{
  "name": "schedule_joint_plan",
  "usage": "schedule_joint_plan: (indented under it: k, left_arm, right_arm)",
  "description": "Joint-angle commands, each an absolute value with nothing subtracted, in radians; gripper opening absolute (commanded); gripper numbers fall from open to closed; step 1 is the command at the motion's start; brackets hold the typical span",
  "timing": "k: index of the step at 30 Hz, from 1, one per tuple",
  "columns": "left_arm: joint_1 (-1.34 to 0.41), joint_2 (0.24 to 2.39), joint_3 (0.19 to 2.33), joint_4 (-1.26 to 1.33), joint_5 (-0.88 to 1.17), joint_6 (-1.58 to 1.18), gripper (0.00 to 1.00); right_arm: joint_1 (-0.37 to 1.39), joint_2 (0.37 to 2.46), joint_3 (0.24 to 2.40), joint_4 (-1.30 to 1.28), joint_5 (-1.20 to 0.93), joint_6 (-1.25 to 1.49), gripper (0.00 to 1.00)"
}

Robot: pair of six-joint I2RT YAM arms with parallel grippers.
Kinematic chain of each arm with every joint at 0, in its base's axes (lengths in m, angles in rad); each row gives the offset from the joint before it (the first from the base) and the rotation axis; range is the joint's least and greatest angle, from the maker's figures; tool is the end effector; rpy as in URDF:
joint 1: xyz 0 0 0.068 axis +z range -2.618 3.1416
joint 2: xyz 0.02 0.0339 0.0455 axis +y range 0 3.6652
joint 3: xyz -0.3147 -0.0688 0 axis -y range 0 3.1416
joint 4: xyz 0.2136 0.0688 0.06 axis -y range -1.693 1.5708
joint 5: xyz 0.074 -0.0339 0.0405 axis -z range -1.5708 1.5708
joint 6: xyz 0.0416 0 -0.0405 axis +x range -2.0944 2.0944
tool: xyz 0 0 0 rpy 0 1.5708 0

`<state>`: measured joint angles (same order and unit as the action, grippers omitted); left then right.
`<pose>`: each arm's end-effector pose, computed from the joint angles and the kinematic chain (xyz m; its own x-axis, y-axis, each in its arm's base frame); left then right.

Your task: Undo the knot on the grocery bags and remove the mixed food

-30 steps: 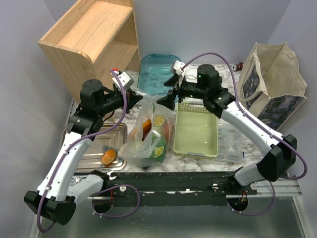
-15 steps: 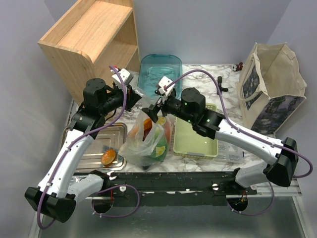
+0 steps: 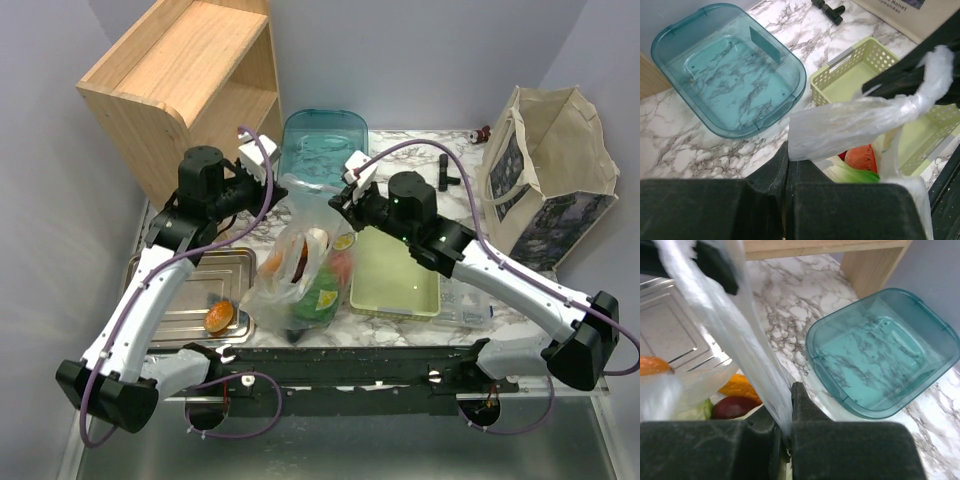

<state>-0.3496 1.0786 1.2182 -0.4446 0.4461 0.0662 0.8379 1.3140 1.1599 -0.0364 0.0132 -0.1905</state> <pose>0.1638 -0.0788 0.4465 -0.2355 0.1494 -0.9603 0.7128 0.6983 -0.0662 0.1836 0.2032 0.4225 0.0147 -0.2667 -0.9637 -0.7452 0.6397 -0.1884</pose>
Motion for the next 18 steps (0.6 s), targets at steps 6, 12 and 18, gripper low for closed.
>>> schedule_joint_plan:
  k: [6, 12, 18]
  left_arm:
    - [-0.275, 1.348, 1.532, -0.589, 0.256, 0.251, 0.0]
    - [-0.273, 1.401, 1.684, -0.855, 0.72, 0.338, 0.46]
    - [-0.232, 1.243, 1.56, -1.068, 0.904, 0.512, 0.98]
  right_arm:
    - [0.69, 1.284, 1.162, -0.299, -0.303, -0.169, 0.01]
    - [0.604, 1.441, 1.34, -0.273, -0.418, -0.059, 0.01]
    - [0.587, 1.523, 1.422, -0.293, -0.476, -0.034, 0.03]
